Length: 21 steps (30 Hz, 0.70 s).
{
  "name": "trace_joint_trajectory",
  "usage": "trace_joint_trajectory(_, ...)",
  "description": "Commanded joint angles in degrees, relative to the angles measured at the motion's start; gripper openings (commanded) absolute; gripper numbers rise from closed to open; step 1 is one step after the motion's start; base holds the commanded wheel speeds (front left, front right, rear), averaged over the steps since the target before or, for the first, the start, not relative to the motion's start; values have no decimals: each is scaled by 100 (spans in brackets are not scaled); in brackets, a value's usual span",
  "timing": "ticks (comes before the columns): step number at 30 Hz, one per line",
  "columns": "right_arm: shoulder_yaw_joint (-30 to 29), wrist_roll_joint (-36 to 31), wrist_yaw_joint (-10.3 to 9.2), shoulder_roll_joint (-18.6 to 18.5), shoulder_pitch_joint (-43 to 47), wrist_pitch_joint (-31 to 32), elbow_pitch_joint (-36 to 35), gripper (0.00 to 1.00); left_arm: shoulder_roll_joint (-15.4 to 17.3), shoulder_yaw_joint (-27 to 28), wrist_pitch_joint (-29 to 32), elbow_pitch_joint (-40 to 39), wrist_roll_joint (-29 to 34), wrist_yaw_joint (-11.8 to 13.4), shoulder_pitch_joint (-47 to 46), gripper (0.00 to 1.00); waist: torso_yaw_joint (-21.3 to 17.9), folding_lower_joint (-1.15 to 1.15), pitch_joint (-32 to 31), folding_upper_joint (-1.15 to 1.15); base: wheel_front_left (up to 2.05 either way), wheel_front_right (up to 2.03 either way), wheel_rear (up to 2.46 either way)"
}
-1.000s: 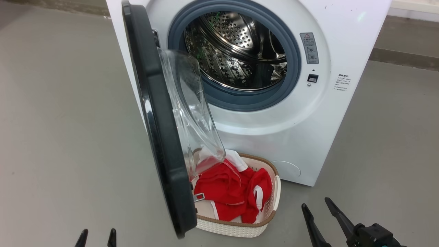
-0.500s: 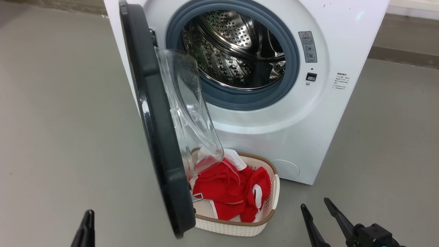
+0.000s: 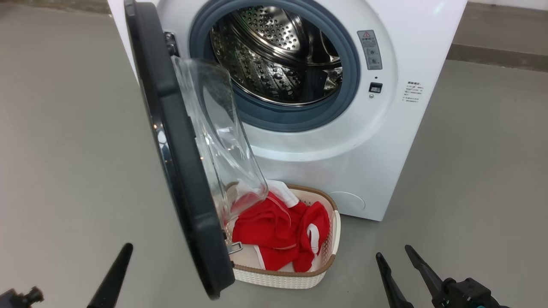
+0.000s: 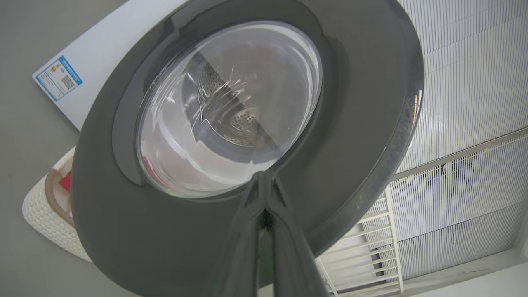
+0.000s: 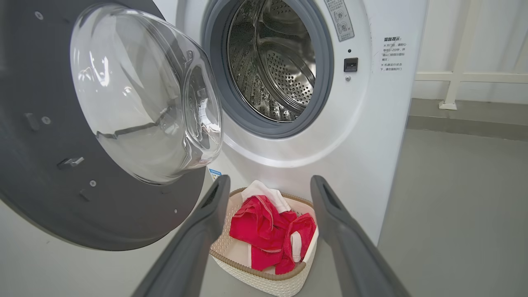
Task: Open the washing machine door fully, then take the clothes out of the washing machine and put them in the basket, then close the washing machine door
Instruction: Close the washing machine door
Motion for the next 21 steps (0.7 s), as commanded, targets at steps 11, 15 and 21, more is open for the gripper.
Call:
trace_joint_trajectory(11,80,-41,42,-47,-302,-37,-164,100,76,723,2002,-258,-798,-32,-496,0,-295,0,266,0,0,0,0)
trace_joint_trajectory(15,73,-61,42,-47,-361,-37,-175,100,-163,755,2300,-179,-616,-32,-678,0,-426,0,358,0,0,0,0)
trace_joint_trajectory(21,43,-70,42,-47,-462,-37,-183,100,-484,755,2642,-188,-426,-32,-928,0,-671,0,502,0,0,0,0)
